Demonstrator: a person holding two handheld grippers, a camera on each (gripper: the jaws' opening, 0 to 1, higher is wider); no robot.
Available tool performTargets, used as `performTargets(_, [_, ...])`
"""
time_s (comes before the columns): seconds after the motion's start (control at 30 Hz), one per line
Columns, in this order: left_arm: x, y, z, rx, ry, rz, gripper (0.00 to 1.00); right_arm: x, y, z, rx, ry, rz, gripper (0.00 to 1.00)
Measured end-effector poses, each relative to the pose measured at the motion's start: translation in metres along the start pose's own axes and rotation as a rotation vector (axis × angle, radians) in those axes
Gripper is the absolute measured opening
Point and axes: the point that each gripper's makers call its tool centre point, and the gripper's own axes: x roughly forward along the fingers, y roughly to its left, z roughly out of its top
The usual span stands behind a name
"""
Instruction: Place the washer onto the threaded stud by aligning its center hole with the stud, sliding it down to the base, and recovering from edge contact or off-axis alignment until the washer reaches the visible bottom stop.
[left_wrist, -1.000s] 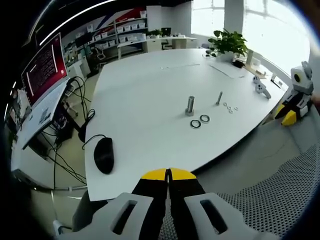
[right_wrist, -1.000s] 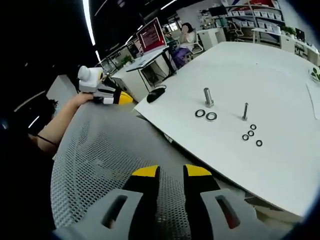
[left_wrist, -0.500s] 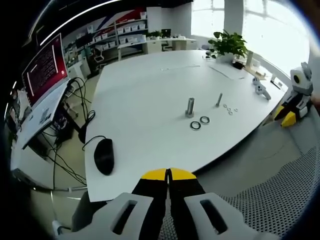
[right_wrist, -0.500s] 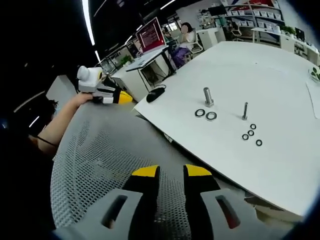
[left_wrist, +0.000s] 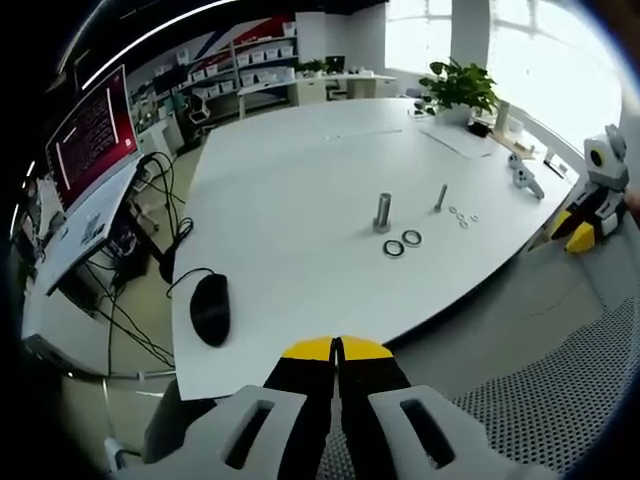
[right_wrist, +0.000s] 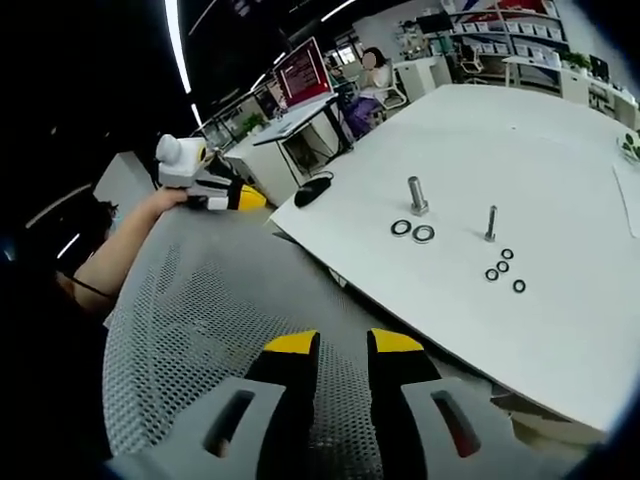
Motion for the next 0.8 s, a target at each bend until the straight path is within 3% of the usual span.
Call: performTargets(0.8, [-0.0011,0.0023,0.0000,-0.009,-0.001,0.012,0.00,0.0008,0.0036,0.0008,-0.010,0.000,0.020,0.22])
